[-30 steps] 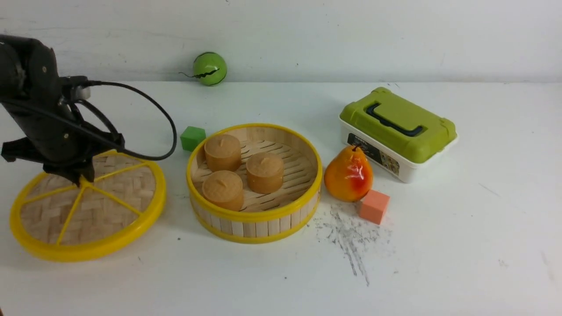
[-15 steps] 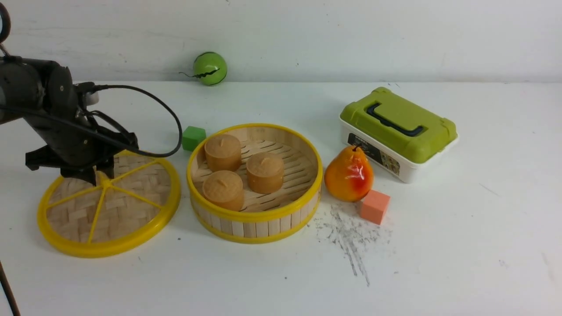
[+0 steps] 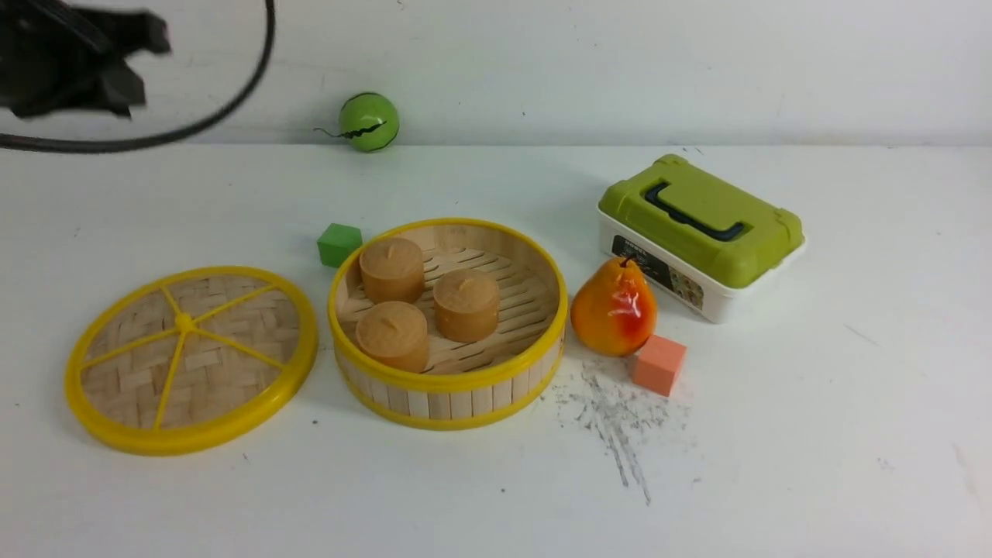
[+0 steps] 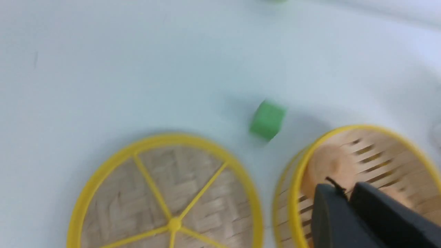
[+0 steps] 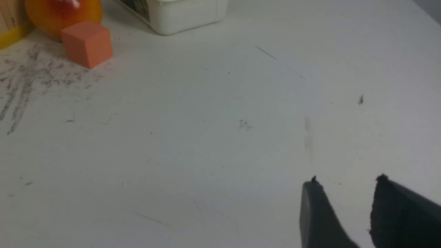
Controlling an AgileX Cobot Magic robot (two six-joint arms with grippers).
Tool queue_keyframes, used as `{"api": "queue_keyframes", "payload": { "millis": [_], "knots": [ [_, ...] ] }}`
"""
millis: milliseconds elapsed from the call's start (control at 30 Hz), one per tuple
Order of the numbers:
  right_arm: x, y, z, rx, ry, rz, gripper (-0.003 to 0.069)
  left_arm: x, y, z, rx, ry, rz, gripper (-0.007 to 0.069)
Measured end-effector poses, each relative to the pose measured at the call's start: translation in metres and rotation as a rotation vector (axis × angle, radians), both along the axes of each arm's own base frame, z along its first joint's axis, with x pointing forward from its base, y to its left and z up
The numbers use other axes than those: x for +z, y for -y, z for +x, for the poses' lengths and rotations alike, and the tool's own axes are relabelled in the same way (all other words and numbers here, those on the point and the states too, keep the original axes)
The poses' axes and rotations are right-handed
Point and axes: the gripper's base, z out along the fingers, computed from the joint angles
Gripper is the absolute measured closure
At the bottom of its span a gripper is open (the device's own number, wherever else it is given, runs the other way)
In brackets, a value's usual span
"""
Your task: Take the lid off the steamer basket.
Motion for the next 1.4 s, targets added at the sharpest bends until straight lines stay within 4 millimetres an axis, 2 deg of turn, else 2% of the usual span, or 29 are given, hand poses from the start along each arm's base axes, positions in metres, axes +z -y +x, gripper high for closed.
{"api": "queue_keyframes", "payload": {
  "millis": [33,67,100,167,267,367,433,467,567,600,633,700,733,833,967,1267,1333,1400],
  "knots": [
    [0.000,0.000,0.000,0.000,0.000,0.000,0.0419,0.018,0.001,-0.028,-0.023,0.083,0.013,0.0636],
    [0.000,0.000,0.000,0.000,0.000,0.000,0.0419,0.028,0.002,-0.051,-0.033,0.151,0.025,0.0637],
    [0.000,0.000,0.000,0.000,0.000,0.000,0.0419,0.033,0.002,-0.069,-0.038,0.200,0.035,0.0637],
    [0.000,0.000,0.000,0.000,0.000,0.000,0.0419,0.035,0.001,-0.094,-0.038,0.257,0.042,0.0637],
    [0.000,0.000,0.000,0.000,0.000,0.000,0.0419,0.027,0.000,-0.132,-0.019,0.362,0.054,0.0637],
    [0.000,0.000,0.000,0.000,0.000,0.000,0.0419,-0.003,-0.003,-0.171,0.012,0.446,0.056,0.0637],
    [0.000,0.000,0.000,0.000,0.000,0.000,0.0419,-0.015,-0.003,-0.178,0.019,0.452,0.055,0.0637],
    [0.000,0.000,0.000,0.000,0.000,0.000,0.0419,-0.034,-0.004,-0.185,0.025,0.442,0.058,0.0637],
    [0.000,0.000,0.000,0.000,0.000,0.000,0.0419,-0.074,-0.005,-0.203,0.019,0.422,0.092,0.0637],
    [0.000,0.000,0.000,0.000,0.000,0.000,0.0419,-0.078,-0.005,-0.205,0.018,0.420,0.097,0.0637],
    [0.000,0.000,0.000,0.000,0.000,0.000,0.0419,-0.096,-0.005,-0.212,0.011,0.406,0.117,0.0637],
    [0.000,0.000,0.000,0.000,0.000,0.000,0.0419,-0.119,-0.005,-0.216,0.009,0.386,0.134,0.0637],
    [0.000,0.000,0.000,0.000,0.000,0.000,0.0419,-0.121,-0.005,-0.216,0.010,0.389,0.136,0.0637],
    [0.000,0.000,0.000,0.000,0.000,0.000,0.0419,-0.147,-0.007,-0.218,0.033,0.402,0.144,0.0637],
    [0.000,0.000,0.000,0.000,0.000,0.000,0.0419,-0.158,-0.010,-0.219,0.061,0.446,0.149,0.0637],
    [0.000,0.000,0.000,0.000,0.000,0.000,0.0419,-0.158,-0.010,-0.220,0.066,0.451,0.136,0.0637],
    [0.000,0.000,0.000,0.000,0.000,0.000,0.0419,-0.163,-0.008,-0.225,0.052,0.461,0.109,0.0637],
    [0.000,0.000,0.000,0.000,0.000,0.000,0.0419,-0.177,-0.007,-0.232,0.051,0.469,0.077,0.0637]
  ]
}}
